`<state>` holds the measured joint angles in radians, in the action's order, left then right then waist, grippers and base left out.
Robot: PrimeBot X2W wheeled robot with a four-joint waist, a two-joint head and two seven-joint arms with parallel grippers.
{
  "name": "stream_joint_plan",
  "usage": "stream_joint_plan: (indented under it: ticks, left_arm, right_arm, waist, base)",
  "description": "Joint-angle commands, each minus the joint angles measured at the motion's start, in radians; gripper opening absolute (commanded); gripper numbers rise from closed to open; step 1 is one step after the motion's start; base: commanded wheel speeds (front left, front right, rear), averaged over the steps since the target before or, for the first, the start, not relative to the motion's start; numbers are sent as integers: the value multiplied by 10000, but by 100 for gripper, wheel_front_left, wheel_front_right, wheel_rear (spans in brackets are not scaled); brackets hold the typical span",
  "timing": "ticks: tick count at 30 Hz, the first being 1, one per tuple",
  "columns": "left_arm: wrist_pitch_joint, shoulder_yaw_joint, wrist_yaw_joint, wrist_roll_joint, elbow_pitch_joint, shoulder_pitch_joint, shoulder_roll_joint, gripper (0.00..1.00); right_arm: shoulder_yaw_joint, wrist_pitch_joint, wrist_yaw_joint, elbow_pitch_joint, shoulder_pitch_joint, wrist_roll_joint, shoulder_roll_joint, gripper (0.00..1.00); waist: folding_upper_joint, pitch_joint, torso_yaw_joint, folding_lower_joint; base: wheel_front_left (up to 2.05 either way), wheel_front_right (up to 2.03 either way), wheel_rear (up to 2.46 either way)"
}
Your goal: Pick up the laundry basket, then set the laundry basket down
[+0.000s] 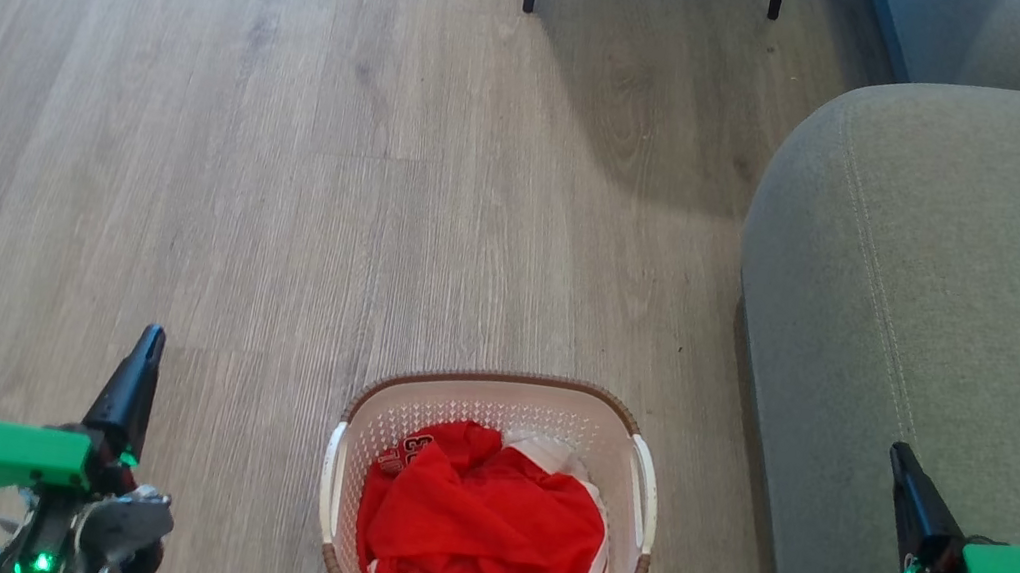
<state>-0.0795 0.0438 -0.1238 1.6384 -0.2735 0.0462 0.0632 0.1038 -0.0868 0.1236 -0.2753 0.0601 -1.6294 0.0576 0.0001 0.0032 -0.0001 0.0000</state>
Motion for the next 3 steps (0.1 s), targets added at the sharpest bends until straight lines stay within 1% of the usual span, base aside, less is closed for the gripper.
stream_joint_plan:
  ticks: [1, 3]
  left_arm:
    - [-84, 385, -69, -36, 299, 591, 99, 0]
    - [-91, 392, -69, -42, 298, 592, 93, 0]
  right_arm:
    - [-144, -69, 71, 319, 456, 5, 103, 0]
    - [-138, -74, 71, 319, 456, 11, 99, 0]
  waist:
    - [-1, 0, 1, 0]
    - [-1, 0, 1, 0]
  base:
    - [0, 0, 0]
    - [0, 0, 0]
